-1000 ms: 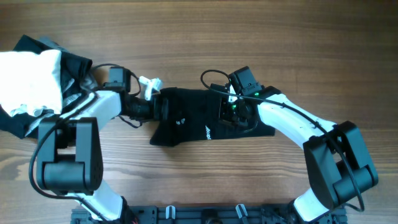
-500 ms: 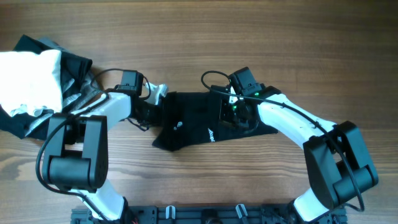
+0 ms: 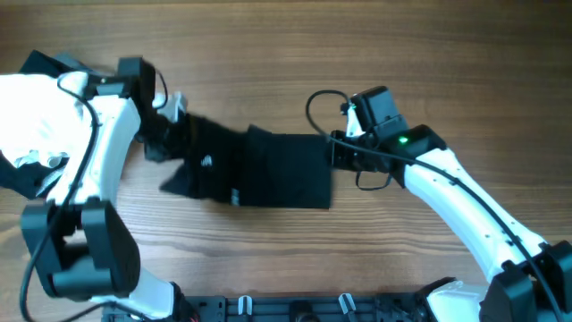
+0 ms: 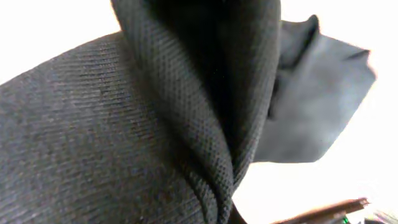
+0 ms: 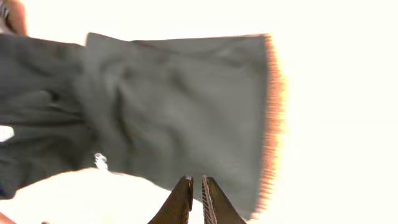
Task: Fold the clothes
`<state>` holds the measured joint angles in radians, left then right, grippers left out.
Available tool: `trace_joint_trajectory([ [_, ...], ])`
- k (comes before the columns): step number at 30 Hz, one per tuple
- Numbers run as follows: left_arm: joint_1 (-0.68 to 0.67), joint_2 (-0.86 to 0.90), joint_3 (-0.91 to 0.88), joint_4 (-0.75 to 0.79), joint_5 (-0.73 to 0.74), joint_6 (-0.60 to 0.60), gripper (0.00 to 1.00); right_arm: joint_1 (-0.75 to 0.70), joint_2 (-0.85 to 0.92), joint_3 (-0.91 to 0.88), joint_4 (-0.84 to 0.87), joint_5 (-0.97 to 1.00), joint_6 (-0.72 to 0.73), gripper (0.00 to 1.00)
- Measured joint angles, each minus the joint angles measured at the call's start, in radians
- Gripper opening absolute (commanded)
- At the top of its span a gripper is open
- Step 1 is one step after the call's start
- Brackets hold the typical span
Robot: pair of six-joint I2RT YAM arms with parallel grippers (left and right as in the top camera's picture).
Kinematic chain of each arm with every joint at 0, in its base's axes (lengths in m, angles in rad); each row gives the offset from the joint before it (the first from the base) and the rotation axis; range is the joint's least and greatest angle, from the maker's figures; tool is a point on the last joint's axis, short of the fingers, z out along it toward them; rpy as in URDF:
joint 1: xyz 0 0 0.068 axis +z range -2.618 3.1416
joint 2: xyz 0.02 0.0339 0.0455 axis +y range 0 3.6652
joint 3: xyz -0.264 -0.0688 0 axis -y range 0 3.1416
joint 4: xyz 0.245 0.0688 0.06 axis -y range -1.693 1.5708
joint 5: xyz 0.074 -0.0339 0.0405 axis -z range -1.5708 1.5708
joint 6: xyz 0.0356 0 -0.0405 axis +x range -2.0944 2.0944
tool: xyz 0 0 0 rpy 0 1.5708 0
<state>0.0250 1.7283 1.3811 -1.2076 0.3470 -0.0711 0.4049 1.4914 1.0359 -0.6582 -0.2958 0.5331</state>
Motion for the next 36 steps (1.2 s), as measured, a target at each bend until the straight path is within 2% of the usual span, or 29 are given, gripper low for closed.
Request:
trace_joint_trajectory([
  [7,-0.217,-0.021,0.033,0.041,-0.03,-0.057,0.04,-0.108,0.002,0.0,-0.024,0.016,0.0,0.11],
  [13,-0.389,-0.02,0.032,0.119,-0.121,-0.119,0.11,-0.185,0.002,0.0,-0.042,0.018,0.0,0.1],
  [21,-0.528,0.034,0.033,0.203,-0.164,-0.182,0.16,-0.203,0.002,0.0,-0.045,0.018,0.0,0.1],
  [23,-0.552,0.071,0.033,0.209,-0.167,-0.193,0.23,-0.203,0.002,0.0,-0.045,0.018,0.0,0.1],
  [24,-0.565,0.092,0.033,0.21,-0.167,-0.198,0.34,-0.203,0.002,0.0,-0.045,0.018,0.0,0.1],
  [26,-0.586,0.126,0.033,0.213,-0.167,-0.206,0.44,-0.203,0.002,0.0,-0.045,0.018,0.0,0.1],
  [28,-0.608,0.153,0.033,0.225,-0.167,-0.225,0.74,-0.203,0.002,0.0,-0.045,0.018,0.0,0.1],
  [31,-0.629,0.164,0.033,0.238,-0.167,-0.228,0.83,-0.203,0.002,0.0,-0.045,0.018,0.0,0.11],
  [34,-0.646,0.164,0.035,0.226,-0.167,-0.237,0.83,-0.203,0.002,0.0,-0.045,0.021,-0.001,0.15],
  [36,-0.643,0.165,0.051,0.166,-0.167,-0.238,0.78,-0.203,0.002,0.0,-0.043,0.02,-0.016,0.2],
])
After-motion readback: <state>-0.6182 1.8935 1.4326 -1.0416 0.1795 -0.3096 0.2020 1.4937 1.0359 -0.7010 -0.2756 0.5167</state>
